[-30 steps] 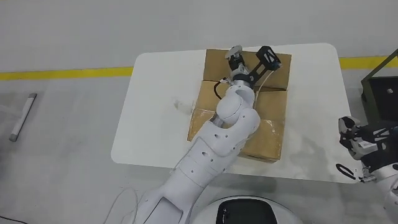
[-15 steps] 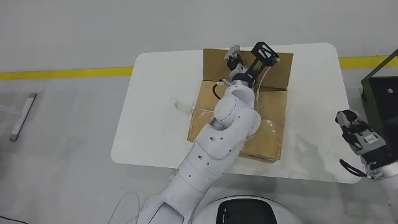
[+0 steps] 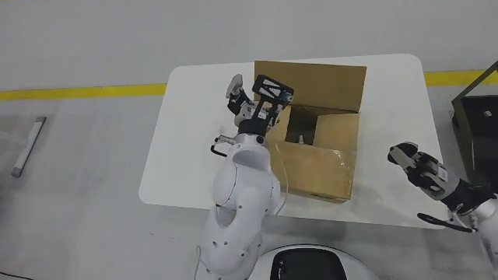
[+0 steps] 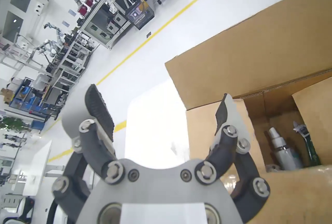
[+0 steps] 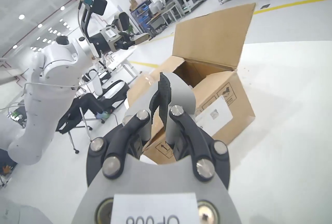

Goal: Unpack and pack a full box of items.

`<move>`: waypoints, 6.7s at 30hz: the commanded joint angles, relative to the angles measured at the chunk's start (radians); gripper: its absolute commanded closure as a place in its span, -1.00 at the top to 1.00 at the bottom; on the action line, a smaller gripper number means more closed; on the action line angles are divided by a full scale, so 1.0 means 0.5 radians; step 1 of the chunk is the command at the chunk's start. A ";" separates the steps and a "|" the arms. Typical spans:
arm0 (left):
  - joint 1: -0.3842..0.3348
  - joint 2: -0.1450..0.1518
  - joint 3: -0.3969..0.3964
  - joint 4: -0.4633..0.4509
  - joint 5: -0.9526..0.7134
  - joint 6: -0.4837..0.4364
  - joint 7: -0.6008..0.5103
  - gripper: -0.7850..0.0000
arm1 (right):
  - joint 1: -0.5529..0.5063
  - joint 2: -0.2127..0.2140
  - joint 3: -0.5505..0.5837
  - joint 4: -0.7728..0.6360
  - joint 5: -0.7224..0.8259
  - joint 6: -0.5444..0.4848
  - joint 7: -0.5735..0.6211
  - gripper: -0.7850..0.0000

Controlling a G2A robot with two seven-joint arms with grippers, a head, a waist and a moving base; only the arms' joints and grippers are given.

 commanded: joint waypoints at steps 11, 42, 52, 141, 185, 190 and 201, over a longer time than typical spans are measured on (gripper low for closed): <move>0.254 0.039 -0.154 -0.165 0.175 0.016 0.025 1.00 | 0.011 0.003 -0.046 0.010 -0.021 0.055 0.020 -1.00; 0.260 0.040 -0.157 -0.166 0.175 0.017 0.032 1.00 | 0.297 0.048 -0.405 0.158 -0.107 0.278 0.207 -0.29; 0.260 0.040 -0.157 -0.166 0.175 0.017 0.032 1.00 | 0.307 0.091 -0.418 0.118 0.189 0.155 0.505 -1.00; 0.260 0.040 -0.157 -0.166 0.175 0.017 0.032 1.00 | 0.815 0.335 -0.338 0.327 -0.092 0.063 0.657 -1.00; 0.416 0.099 0.072 -0.388 0.255 -0.785 0.050 1.00 | 0.228 0.286 -0.131 0.041 -1.179 -0.292 -0.985 0.08; 0.456 0.112 0.089 -0.432 0.267 -0.889 0.071 1.00 | 0.186 0.290 -0.081 0.102 -0.760 -0.227 -0.949 0.15; 0.559 0.145 0.079 -0.562 0.223 -1.125 0.116 1.00 | 0.220 0.328 -0.237 0.126 -0.161 -0.104 -0.306 -1.00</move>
